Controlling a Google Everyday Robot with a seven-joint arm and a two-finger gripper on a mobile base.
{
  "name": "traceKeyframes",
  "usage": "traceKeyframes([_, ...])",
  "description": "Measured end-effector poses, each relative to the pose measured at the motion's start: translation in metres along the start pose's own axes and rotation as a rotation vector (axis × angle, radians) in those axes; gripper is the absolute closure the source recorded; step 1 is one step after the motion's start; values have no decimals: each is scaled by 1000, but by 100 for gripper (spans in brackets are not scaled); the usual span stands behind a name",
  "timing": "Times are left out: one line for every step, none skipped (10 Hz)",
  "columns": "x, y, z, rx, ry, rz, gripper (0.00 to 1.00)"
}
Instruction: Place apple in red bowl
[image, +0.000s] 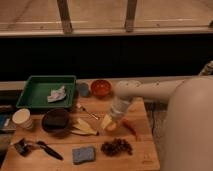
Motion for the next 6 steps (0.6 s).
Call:
traceKeyframes([-8,-11,-20,-3,-54,12,100])
traceKeyframes([-21,-21,-40,-10,-114,21,100])
traceKeyframes([-36,-33,-59,-19,-172,30,100])
traceKeyframes([-47,-38,-72,-24,-208,31,100])
traceKeyframes([-64,-46,-99,-36,-272,31,100])
traceKeyframes([-78,-52,-121,-59,-336,22,100])
